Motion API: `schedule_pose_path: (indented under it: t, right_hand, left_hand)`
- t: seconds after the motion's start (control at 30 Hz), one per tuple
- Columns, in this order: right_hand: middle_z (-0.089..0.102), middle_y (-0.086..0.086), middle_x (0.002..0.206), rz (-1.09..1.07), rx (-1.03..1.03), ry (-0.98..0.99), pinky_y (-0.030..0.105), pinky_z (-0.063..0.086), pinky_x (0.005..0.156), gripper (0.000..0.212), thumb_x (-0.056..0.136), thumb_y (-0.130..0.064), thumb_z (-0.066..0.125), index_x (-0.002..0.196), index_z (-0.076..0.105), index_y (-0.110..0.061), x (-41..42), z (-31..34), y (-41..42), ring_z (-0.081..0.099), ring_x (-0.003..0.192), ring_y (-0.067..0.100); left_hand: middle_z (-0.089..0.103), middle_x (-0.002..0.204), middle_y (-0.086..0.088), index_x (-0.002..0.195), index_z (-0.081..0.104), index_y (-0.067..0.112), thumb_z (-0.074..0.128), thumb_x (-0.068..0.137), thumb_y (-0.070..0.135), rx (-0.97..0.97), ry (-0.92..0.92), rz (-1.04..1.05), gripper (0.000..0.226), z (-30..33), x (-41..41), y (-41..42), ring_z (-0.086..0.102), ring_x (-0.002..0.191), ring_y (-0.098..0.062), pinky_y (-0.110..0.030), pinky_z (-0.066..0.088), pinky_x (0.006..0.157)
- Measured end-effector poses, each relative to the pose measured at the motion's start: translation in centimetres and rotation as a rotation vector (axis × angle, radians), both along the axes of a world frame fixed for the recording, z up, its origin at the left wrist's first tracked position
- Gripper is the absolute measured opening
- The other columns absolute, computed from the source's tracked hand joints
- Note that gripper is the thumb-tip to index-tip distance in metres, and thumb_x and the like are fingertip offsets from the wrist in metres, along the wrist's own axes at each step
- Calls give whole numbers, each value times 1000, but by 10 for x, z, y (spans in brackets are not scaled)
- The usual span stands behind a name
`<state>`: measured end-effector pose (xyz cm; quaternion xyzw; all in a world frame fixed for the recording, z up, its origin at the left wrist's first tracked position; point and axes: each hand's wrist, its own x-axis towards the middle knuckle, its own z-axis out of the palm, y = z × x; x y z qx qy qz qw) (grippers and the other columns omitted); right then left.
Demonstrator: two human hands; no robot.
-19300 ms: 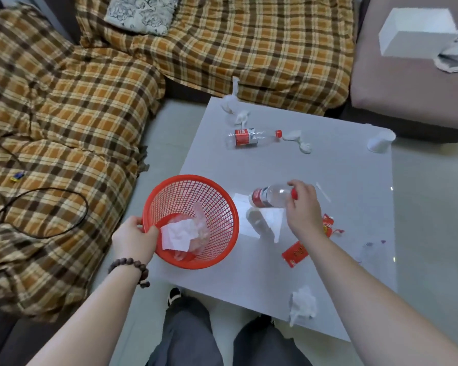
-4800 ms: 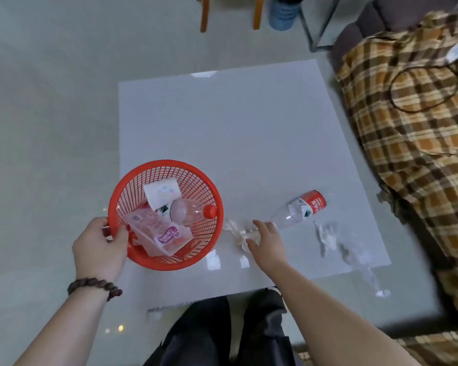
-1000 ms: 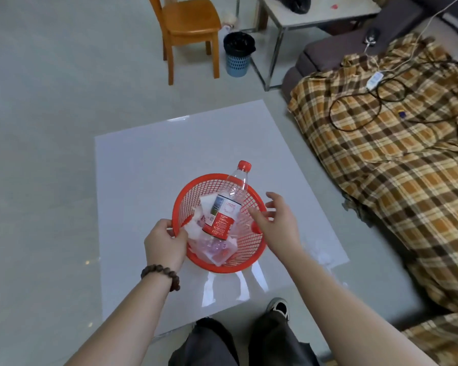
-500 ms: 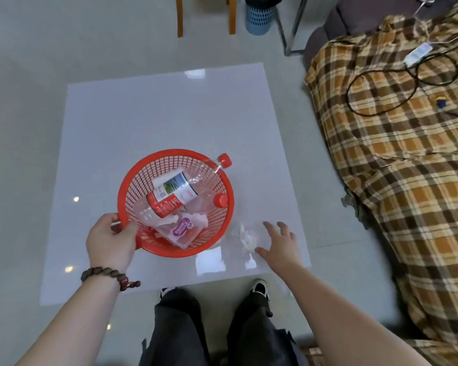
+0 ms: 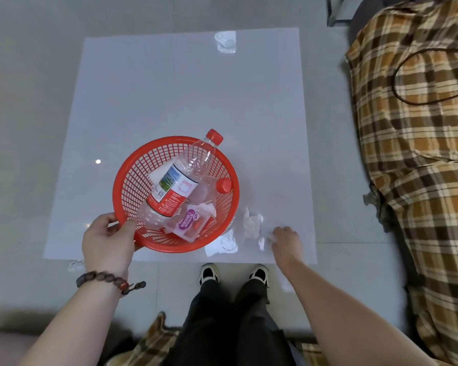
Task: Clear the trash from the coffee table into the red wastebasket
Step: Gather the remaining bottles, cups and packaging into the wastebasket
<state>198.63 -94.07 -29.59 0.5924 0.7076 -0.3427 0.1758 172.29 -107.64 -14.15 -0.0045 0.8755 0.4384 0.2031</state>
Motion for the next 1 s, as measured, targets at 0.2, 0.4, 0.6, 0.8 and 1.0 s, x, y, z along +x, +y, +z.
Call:
schedule_pose_path:
  t: [0.2,0.4,0.6,0.8,1.0]
  right_hand:
    - [64,4,91,-329,207,480,21,40,62,20,81,-2,55,92,66,-13,-30,83,17,57,76,18]
    - [65,-1,96,-174,310,796,5,37,70,26,76,-1,64,98,68,-15,-86,175,8,56,77,0]
    - [55,8,123,291,88,554,33,44,93,33,87,-11,58,120,57,-12,-125,180,-16,53,111,25]
    - [50,-1,129,149,176,710,28,42,93,50,81,-27,69,127,51,-28,-114,182,-16,49,114,16]
    - [49,-4,125,-87,225,508,25,43,87,37,88,-29,60,124,53,-28,-60,119,0,51,112,15]
  left_hand:
    - [70,77,-10,81,63,19,65,63,31,-25,-25,-23,22,3,0,-2,69,69,-32,-46,59,59]
    - [69,80,-15,82,61,20,62,65,32,-9,-22,-102,21,12,0,3,68,69,-36,-52,58,63]
    - [67,80,-6,83,60,21,63,79,21,1,7,-171,6,19,6,10,68,69,-29,-44,59,61]
    - [68,81,-11,89,62,15,64,79,18,9,11,-125,10,12,-7,4,68,66,-30,-46,59,63]
    - [68,80,-15,88,61,13,66,71,22,-10,-5,-19,19,0,-29,-14,68,69,-35,-51,59,66]
